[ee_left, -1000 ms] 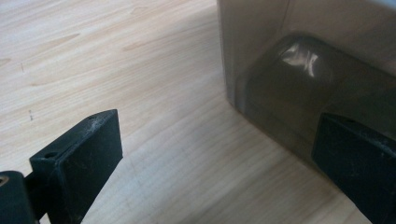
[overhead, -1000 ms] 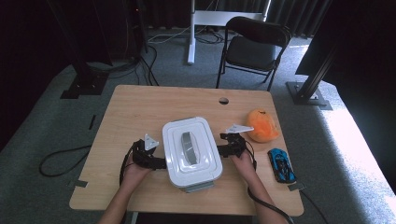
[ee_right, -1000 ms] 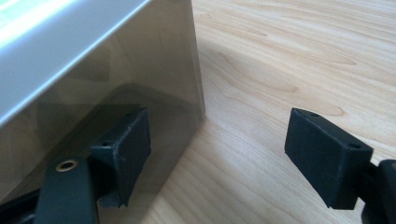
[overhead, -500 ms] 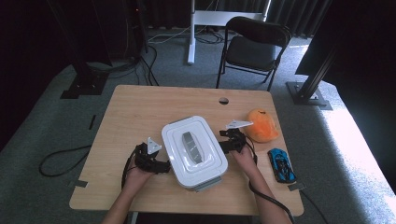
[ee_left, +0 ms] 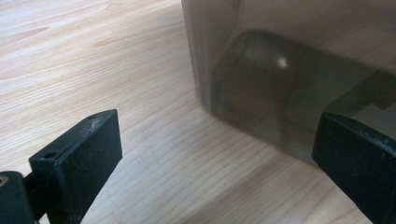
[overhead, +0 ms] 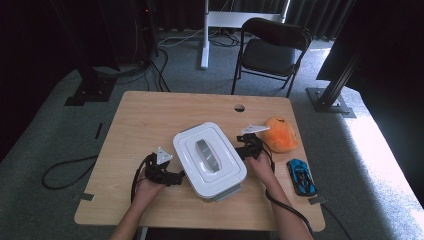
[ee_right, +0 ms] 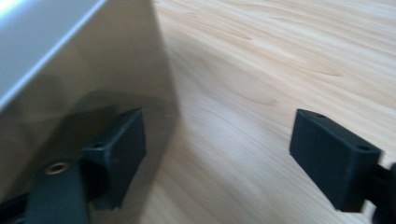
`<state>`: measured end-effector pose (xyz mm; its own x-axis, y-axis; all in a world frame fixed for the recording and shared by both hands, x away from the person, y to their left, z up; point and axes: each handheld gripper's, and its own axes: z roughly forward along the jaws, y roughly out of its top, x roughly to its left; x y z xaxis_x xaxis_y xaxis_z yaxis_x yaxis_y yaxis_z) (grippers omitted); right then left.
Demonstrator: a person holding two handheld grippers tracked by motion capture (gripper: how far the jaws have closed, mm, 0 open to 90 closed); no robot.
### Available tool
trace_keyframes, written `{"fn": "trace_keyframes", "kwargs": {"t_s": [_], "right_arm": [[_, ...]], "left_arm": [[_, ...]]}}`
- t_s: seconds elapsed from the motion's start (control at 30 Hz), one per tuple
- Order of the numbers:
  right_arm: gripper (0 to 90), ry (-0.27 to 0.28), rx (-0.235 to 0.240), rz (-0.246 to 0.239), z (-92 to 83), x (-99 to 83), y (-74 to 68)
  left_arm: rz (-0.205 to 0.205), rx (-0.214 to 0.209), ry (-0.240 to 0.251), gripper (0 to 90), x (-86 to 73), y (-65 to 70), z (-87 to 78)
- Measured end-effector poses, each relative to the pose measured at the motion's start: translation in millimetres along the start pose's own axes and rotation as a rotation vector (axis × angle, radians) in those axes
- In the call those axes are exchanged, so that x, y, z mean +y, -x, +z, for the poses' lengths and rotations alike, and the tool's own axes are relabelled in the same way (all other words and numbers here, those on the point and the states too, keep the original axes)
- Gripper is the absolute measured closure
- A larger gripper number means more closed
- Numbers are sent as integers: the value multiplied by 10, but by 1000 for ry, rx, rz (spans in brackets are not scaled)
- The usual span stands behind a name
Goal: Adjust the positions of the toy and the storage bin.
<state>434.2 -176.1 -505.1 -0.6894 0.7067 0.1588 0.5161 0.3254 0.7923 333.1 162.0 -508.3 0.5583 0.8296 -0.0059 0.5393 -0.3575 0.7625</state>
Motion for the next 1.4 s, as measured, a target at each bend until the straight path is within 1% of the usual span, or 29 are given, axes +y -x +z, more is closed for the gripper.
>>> {"fn": "trace_keyframes", "kwargs": {"t_s": [0.03,0.1,0.13,0.2,0.3,0.33,0.4,0.47,0.5,0.53,0.57,0.6,0.67,0.73,0.77,0.87,0.9,0.93,0.97,1.0,1.03,1.07,1.1,1.17,1.2,1.23,1.27,1.33,1.4], "right_arm": [[173,2,-19,-1,-14,-7,12],[172,10,-16,5,-52,-26,35],[171,8,-19,4,-72,-35,42],[171,24,-25,6,-122,-61,52],[162,23,-51,-10,-186,-111,61],[158,19,-53,-12,-205,-136,68],[153,14,-65,-14,-240,-189,76],[144,23,-57,-1,-288,-242,81],[138,21,-67,-3,-310,-268,74],[139,19,-79,-12,-332,-296,65],[138,19,-74,-14,-353,-324,61],[138,15,-68,-9,-374,-351,60],[139,18,-86,-19,-423,-409,51],[139,22,-79,-4,-481,-467,55],[139,16,-78,2,-515,-492,54],[138,35,-69,17,-626,-565,33],[138,44,-84,18,-663,-590,27],[137,41,-89,26,-696,-615,29],[137,41,-89,26,-696,-615,29],[134,32,-81,36,-727,-639,38],[134,9,-67,60,-792,-689,54],[134,11,-48,73,-838,-723,61],[134,17,-40,78,-875,-749,60],[133,21,-35,82,-908,-771,50],[122,18,-37,77,-930,-784,40],[117,3,-79,50,-980,-818,-3],[117,3,-75,45,-1001,-833,-10],[116,18,-28,65,-1066,-875,-6],[116,18,-29,66,-1079,-882,-8]], "left_arm": [[1,2,-2,21,-5,-9,-2],[4,16,-8,21,-23,-37,-5],[-2,15,-10,21,-33,-57,-8],[-15,14,-6,21,-56,-92,-16],[-13,8,-6,21,-93,-135,-34],[-11,8,-10,21,-107,-148,-41],[-20,7,-12,21,-142,-179,-48],[-28,6,-7,21,-179,-216,-60],[-30,8,-6,21,-199,-227,-64],[-32,10,-14,21,-217,-238,-66],[-32,11,-28,21,-235,-253,-67],[-33,5,-30,21,-258,-267,-68],[-32,6,-38,21,-301,-300,-75],[-34,-2,-34,21,-342,-336,-94],[-34,5,-35,21,-361,-351,-102],[-46,17,-38,21,-417,-406,-127],[-48,27,-47,21,-435,-424,-133],[-50,38,-53,21,-455,-442,-140],[-50,38,-53,21,-455,-442,-140],[-69,36,-54,21,-493,-489,-166],[-76,37,-54,21,-514,-511,-186],[-73,43,-58,21,-530,-525,-203],[-76,47,-61,21,-545,-539,-220],[-77,50,-63,21,-556,-553,-232],[-87,55,-67,21,-587,-584,-266],[-92,57,-69,21,-597,-596,-279],[-95,57,-68,21,-612,-613,-297],[-100,63,-65,21,-633,-630,-328],[-96,68,-70,21,-643,-640,-345]]}}
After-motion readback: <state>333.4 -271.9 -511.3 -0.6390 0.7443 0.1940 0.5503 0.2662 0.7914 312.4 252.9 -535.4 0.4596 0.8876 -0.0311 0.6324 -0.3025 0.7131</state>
